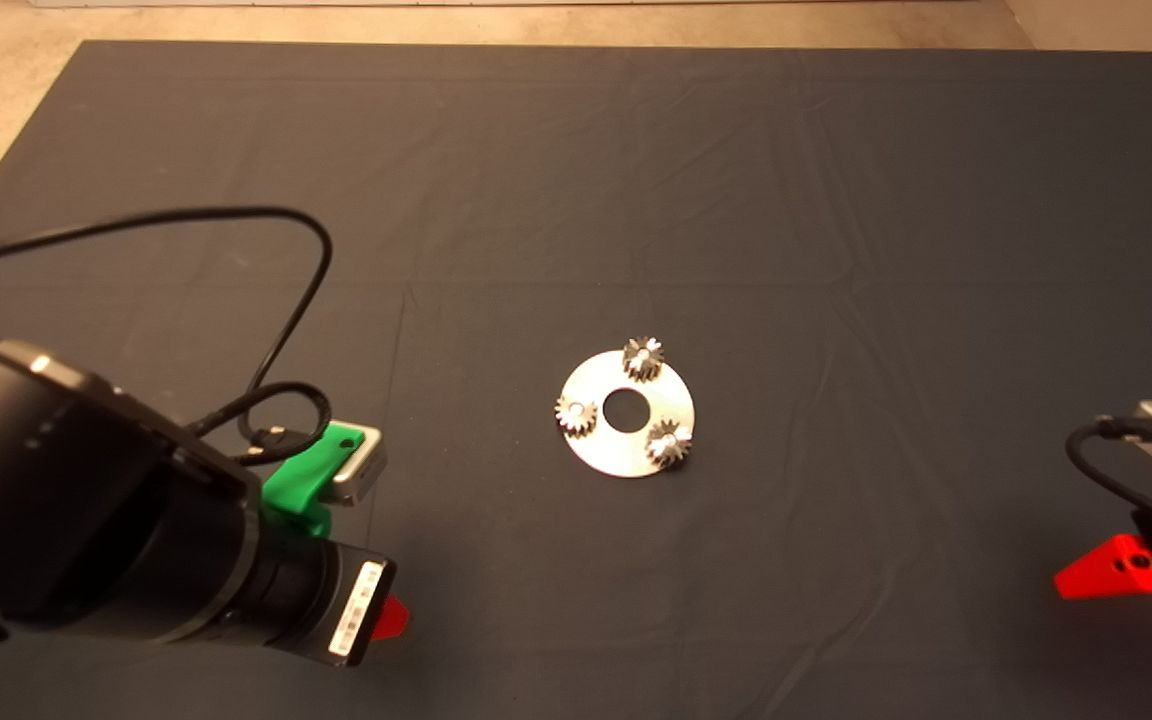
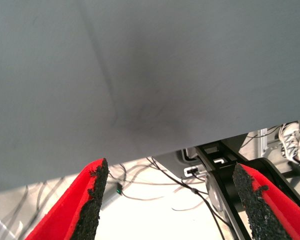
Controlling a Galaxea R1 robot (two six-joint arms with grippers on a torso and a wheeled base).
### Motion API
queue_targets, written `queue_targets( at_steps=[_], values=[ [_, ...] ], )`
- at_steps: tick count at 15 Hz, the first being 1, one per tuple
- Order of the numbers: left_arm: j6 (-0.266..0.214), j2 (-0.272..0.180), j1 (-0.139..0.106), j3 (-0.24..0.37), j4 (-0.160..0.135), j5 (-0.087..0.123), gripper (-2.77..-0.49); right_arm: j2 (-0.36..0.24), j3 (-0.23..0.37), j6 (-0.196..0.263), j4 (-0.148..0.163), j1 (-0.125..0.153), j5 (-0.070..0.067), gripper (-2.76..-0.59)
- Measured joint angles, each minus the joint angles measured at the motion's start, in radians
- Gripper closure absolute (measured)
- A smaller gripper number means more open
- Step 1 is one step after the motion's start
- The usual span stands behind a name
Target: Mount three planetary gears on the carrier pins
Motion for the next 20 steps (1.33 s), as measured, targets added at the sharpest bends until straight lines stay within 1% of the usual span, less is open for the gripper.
queue_targets(
  at_steps=[1, 2, 3, 4, 5, 6, 7, 8, 9, 10, 11, 12, 13, 14, 16, 17, 18, 19, 20],
  values=[
    [0.0, -0.036, 0.003, 0.001, 0.0, 0.0, -1.75, -0.007, 0.003, -0.01, 0.0, -0.016, 0.004, -2.36],
    [0.01, -0.083, 0.018, 0.001, 0.001, 0.0, -1.75, -0.019, 0.005, -0.015, 0.0, -0.032, 0.01, -2.36],
    [0.025, -0.132, 0.051, 0.001, 0.0, 0.004, -1.75, -0.033, 0.005, -0.018, -0.001, -0.048, 0.01, -2.36],
    [0.046, -0.165, 0.091, 0.001, 0.0, 0.004, -1.75, -0.04, 0.005, -0.019, -0.002, -0.074, 0.009, -2.36],
    [0.064, -0.189, 0.141, 0.001, 0.0, 0.003, -1.75, -0.041, 0.005, -0.022, -0.002, -0.111, 0.01, -2.36],
    [0.076, -0.207, 0.194, 0.002, 0.0, 0.003, -1.75, -0.044, 0.005, -0.025, -0.004, -0.155, 0.011, -2.36],
    [0.087, -0.223, 0.242, 0.002, 0.004, 0.003, -1.76, -0.049, 0.005, -0.025, -0.013, -0.216, 0.01, -2.36],
    [0.091, -0.233, 0.287, 0.002, 0.016, 0.003, -1.75, -0.051, 0.005, -0.025, -0.037, -0.287, 0.01, -2.36],
    [0.095, -0.242, 0.336, 0.002, 0.041, 0.003, -1.75, -0.049, 0.005, -0.025, -0.08, -0.366, 0.01, -2.36],
    [0.099, -0.247, 0.39, 0.002, 0.075, 0.003, -1.75, -0.048, 0.005, -0.025, -0.134, -0.433, 0.01, -2.36],
    [0.101, -0.249, 0.438, 0.002, 0.106, 0.003, -1.75, -0.048, 0.005, -0.025, -0.204, -0.51, 0.009, -2.36],
    [0.102, -0.251, 0.465, 0.002, 0.123, 0.002, -1.75, -0.046, 0.005, -0.025, -0.245, -0.556, 0.009, -2.36],
    [0.102, -0.256, 0.475, 0.002, 0.142, 0.002, -1.75, -0.04, 0.005, -0.025, -0.272, -0.583, 0.009, -2.36],
    [0.102, -0.26, 0.476, 0.002, 0.158, 0.003, -1.75, -0.034, 0.005, -0.025, -0.286, -0.593, 0.009, -2.36],
    [0.101, -0.258, 0.486, 0.002, 0.187, 0.002, -1.75, -0.026, 0.005, -0.025, -0.308, -0.593, 0.009, -2.36],
    [0.101, -0.258, 0.49, 0.002, 0.198, 0.002, -1.75, -0.009, 0.005, -0.025, -0.321, -0.593, 0.007, -2.36],
    [0.1, -0.254, 0.489, 0.002, 0.214, 0.003, -1.75, 0.019, 0.005, -0.024, -0.335, -0.593, 0.005, -2.36],
    [0.097, -0.244, 0.49, 0.002, 0.237, 0.003, -1.75, 0.059, 0.005, -0.016, -0.354, -0.593, 0.003, -2.36],
    [0.095, -0.227, 0.49, 0.002, 0.263, 0.003, -1.75, 0.133, 0.005, 0.005, -0.385, -0.593, 0.003, -2.36]
  ],
)
